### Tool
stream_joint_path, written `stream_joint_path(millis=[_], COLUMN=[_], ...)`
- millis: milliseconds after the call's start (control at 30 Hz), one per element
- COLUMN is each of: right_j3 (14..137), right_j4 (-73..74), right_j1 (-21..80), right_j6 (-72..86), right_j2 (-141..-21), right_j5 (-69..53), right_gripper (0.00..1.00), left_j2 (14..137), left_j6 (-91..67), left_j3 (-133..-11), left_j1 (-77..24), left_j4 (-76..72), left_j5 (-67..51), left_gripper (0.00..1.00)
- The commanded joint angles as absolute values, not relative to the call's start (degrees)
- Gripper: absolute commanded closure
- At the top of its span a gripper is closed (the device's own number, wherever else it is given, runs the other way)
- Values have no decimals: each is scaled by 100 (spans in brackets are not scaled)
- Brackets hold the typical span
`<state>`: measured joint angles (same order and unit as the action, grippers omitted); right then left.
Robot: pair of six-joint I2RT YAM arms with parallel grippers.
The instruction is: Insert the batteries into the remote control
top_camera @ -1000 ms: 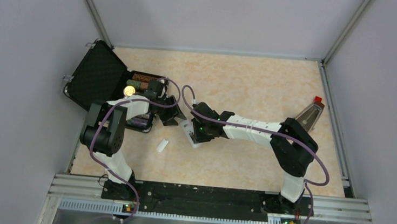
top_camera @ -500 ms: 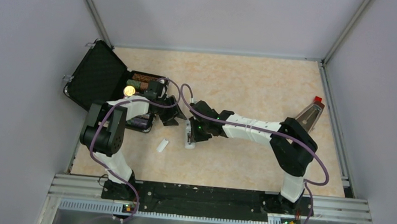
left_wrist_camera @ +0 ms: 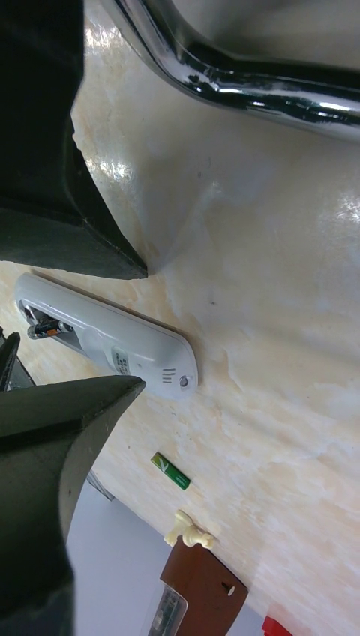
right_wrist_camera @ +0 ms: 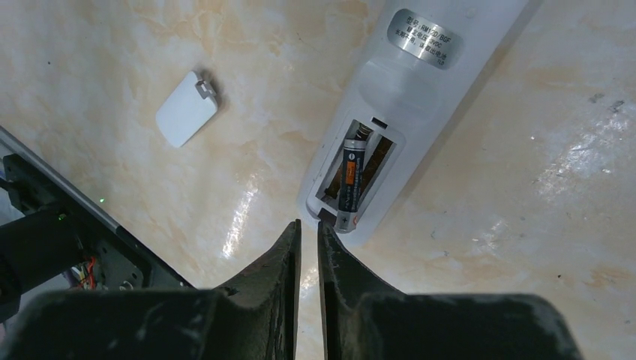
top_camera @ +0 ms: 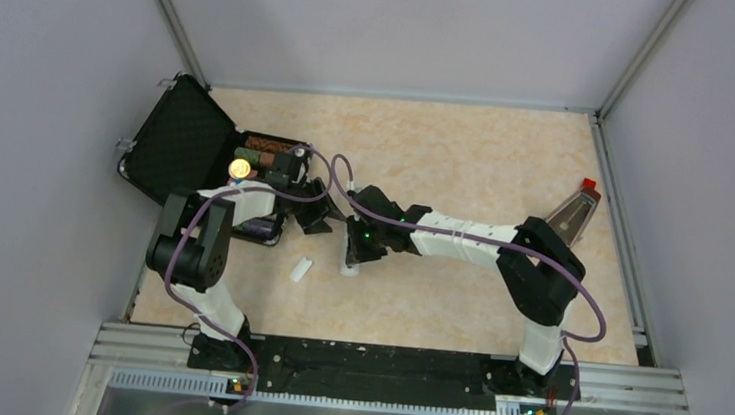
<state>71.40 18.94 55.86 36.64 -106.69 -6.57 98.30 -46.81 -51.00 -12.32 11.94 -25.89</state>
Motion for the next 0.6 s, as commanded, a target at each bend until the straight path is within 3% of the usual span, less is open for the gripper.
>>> stream_joint_path(millis=[0,267,567], right_j3=[7436,7442,7491], right_j4=[1548,1733,1862], right_j1=[5637,5636,5637], right_j6=[3652,3568,3428], right_j2=[-10704,-10638,-10748], right_j5=[-789,-273,-35], right_gripper=[87,76,75], left_j2=[9877,9710,9503], left_j6=[-4669,-4664,-4727], left_j3=[-4867,-4844,-4790], left_j1=[-1292,-1292,-1292], left_j4=[1300,1326,1310], left_j5=[-2178,-2110,-2098], left_gripper=[44,44,43])
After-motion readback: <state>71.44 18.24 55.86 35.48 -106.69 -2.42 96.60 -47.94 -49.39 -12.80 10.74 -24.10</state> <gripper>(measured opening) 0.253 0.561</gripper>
